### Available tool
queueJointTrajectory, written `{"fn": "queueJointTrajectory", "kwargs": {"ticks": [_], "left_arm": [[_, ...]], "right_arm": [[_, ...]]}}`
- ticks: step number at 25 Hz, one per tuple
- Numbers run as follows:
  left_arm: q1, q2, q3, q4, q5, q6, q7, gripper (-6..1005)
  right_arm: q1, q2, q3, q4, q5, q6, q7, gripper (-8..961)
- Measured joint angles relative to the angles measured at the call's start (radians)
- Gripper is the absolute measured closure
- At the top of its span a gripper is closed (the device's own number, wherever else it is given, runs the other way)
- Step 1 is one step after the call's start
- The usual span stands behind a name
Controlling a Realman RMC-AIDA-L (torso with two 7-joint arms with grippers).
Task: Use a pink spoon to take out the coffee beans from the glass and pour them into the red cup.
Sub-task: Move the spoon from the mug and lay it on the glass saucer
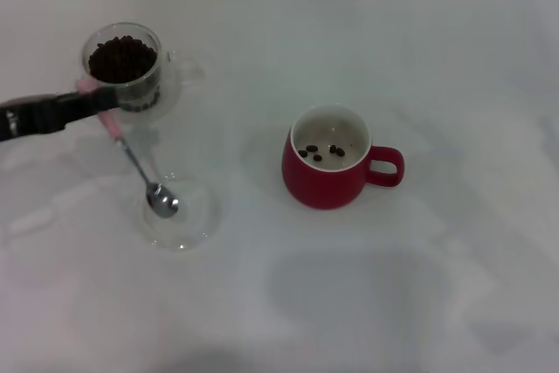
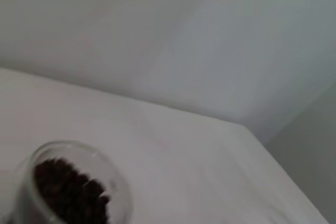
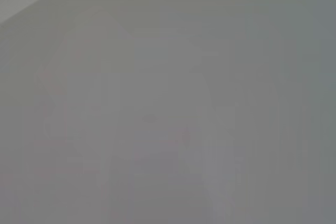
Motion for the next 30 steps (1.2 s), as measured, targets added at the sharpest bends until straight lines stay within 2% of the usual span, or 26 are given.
{"fn": "queueJointTrajectory", "kwargs": {"ticks": [9, 13, 15, 18, 30], "left_arm": [[-0.009, -0.007, -0.090, -0.131, 0.016, -0.008, 0.043, 866], [-0.025, -0.024, -0.110, -0.179, 0.013, -0.015, 0.052, 867], [-0.025, -0.024, -0.110, -0.179, 0.013, -0.015, 0.052, 867], [-0.034, -0.045, -0.119, -0.216, 0.011, -0.052, 0.054, 867], [-0.035, -0.047, -0.120, -0.256, 0.009, -0.092, 0.054, 865]], "right_arm": [[-0.004, 0.000, 0.001, 0.006, 0.000, 0.004, 0.008, 242], [-0.008, -0.002, 0.001, 0.006, 0.000, 0.000, 0.008, 242], [-0.009, -0.003, 0.001, 0.007, 0.000, -0.002, 0.009, 242], [-0.010, -0.005, 0.001, 0.010, 0.000, -0.002, 0.009, 242], [-0.021, -0.015, 0.002, 0.011, 0.004, 0.004, 0.009, 243]]}}
